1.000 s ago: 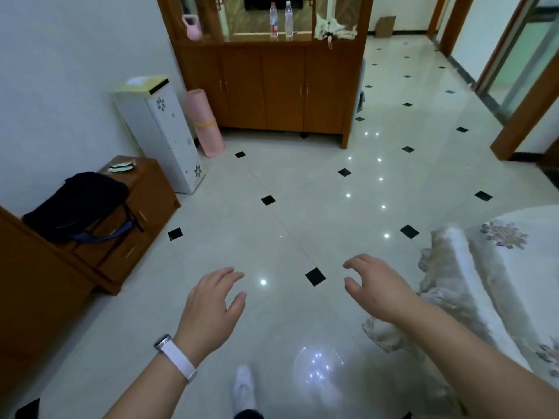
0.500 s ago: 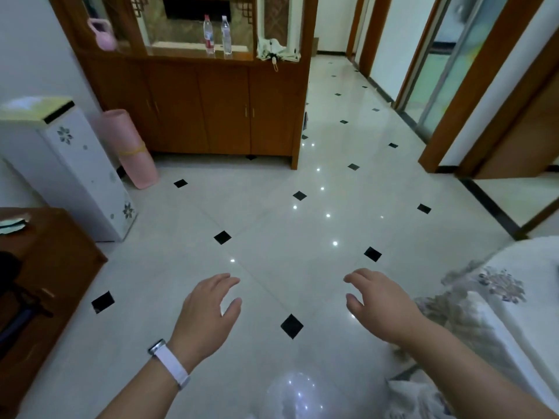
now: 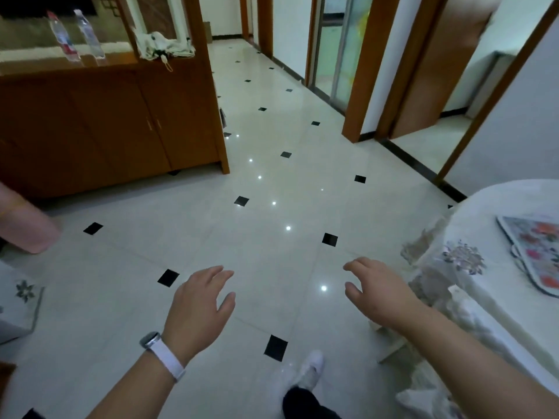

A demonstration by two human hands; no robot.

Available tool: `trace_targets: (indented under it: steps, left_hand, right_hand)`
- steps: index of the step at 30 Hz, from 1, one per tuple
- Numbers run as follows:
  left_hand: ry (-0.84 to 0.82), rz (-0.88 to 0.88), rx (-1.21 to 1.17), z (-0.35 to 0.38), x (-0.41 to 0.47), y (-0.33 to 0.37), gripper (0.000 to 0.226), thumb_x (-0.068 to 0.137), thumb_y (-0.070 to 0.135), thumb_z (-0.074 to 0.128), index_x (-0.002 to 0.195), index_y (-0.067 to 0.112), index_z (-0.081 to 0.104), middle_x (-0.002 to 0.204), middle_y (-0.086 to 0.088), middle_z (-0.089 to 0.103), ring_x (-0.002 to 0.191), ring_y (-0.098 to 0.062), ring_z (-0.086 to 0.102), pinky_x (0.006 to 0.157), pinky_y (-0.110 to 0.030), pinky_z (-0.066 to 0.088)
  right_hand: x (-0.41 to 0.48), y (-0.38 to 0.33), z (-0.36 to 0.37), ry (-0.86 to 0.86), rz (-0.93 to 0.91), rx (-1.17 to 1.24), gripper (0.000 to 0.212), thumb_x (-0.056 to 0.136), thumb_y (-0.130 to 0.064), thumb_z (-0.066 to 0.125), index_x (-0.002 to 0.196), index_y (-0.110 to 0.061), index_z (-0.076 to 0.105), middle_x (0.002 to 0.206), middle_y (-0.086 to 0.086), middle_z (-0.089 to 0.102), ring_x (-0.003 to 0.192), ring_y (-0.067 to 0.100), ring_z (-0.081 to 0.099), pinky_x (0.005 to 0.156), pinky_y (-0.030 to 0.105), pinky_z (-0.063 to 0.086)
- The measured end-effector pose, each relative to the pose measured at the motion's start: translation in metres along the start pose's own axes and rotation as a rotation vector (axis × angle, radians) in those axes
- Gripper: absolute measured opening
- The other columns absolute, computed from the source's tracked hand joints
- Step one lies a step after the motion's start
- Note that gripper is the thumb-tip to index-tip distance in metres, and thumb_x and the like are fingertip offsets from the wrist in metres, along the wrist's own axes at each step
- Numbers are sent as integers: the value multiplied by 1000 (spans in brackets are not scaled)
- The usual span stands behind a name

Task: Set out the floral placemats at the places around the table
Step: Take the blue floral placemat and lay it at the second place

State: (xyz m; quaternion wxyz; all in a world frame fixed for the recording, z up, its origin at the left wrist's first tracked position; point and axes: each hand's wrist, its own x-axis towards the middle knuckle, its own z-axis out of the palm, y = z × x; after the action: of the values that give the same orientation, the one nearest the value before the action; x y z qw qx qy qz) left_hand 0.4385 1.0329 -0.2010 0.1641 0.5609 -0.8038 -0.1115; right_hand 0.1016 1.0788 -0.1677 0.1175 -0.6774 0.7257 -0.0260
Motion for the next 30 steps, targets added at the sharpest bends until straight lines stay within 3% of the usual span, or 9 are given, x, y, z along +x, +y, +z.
trace_targets:
  steps: [8, 14, 20, 30]
  left_hand:
    - [-74, 38, 136, 18, 142, -14, 49, 84, 47, 44, 114, 18, 69, 119, -7, 69, 109, -29, 63, 86, -45, 51]
    - [-61, 109, 134, 24, 260, 7, 49, 85, 49, 44, 114, 20, 69, 120, -6, 68, 111, -28, 63, 87, -44, 50]
    - [-58, 252, 72, 44, 353, 48, 51, 87, 50, 42, 119, 20, 67, 123, -6, 67, 115, -27, 60, 90, -43, 48]
    - [-190, 540, -46, 122, 530, 105, 51, 87, 50, 43, 120, 20, 66, 125, -6, 65, 116, -28, 58, 92, -47, 47]
  right_hand:
    - [129, 32, 1, -16, 58, 122, 44, 98, -37, 43, 139, -23, 47, 142, -7, 48, 128, 18, 45, 99, 31, 39]
    - [213, 66, -38, 29, 104, 134, 43, 98, -38, 43, 137, -22, 50, 140, -6, 51, 127, 19, 46, 101, 33, 40]
    - [253, 107, -75, 86, 206, 111, 42, 97, -39, 45, 134, -21, 52, 136, -4, 53, 123, 22, 48, 98, 37, 43]
    - [314, 174, -93, 112, 472, 112, 45, 97, -40, 44, 136, -19, 51, 138, -1, 53, 125, 23, 49, 102, 38, 42]
